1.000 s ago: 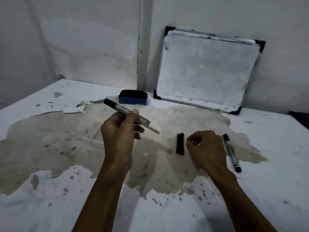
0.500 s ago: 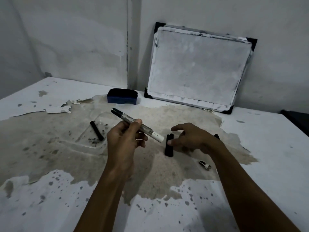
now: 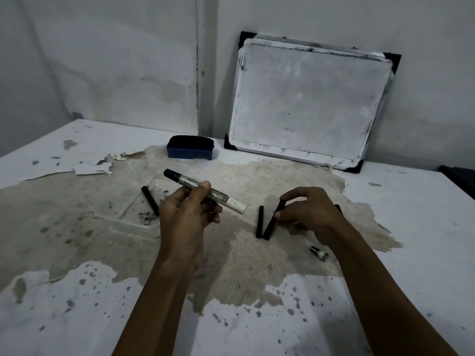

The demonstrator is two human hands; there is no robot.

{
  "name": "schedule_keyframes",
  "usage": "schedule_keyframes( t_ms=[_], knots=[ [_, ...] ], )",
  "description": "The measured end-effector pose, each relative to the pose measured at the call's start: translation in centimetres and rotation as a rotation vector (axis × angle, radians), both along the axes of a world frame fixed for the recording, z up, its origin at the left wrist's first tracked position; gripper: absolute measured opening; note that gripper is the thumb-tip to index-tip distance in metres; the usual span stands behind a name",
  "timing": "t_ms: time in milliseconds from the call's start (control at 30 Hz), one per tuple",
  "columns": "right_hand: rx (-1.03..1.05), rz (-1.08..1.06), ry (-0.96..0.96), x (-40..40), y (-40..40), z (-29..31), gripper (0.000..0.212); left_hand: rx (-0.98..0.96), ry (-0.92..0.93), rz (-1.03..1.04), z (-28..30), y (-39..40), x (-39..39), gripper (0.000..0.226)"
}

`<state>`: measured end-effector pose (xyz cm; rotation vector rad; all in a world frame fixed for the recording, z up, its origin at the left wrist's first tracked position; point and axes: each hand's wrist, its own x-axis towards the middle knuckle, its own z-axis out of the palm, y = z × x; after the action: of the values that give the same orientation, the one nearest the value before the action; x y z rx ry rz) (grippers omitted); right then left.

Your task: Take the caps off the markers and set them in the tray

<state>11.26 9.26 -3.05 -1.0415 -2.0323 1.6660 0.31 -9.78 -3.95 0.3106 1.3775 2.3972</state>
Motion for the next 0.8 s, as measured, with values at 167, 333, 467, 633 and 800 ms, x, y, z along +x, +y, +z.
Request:
schedule_keyframes(
  t_ms=[167, 333, 467, 633, 800],
  knots=[
    [-0.045, -0.089, 0.197, 1.5, -0.1, 1.0, 0.037, 0.051, -0.101, -0.052, -0.1, 0.3, 0.3, 0.014],
    [-0.152, -0.152, 0.646, 2.6, -2.0, 3.4, 0.035, 0.209, -0.362, -0.179, 0.4, 1.3, 1.2, 0.015],
    [-0.178, -0.168, 0.860, 2.5, -4.3, 4.5, 0.036, 0.368, -0.563, -0.264, 1.0, 1.8, 2.0, 0.014],
    [-0.129, -0.248, 0.933, 1.7, -6.2, 4.7, 0.029, 0.461, -0.702, -0.308, 1.5, 2.0, 2.6, 0.024],
    [-0.044, -0.295, 0.928, 1.4, -7.1, 4.4, 0.025, 0.487, -0.737, -0.313, 1.3, 1.9, 2.7, 0.029]
  ],
)
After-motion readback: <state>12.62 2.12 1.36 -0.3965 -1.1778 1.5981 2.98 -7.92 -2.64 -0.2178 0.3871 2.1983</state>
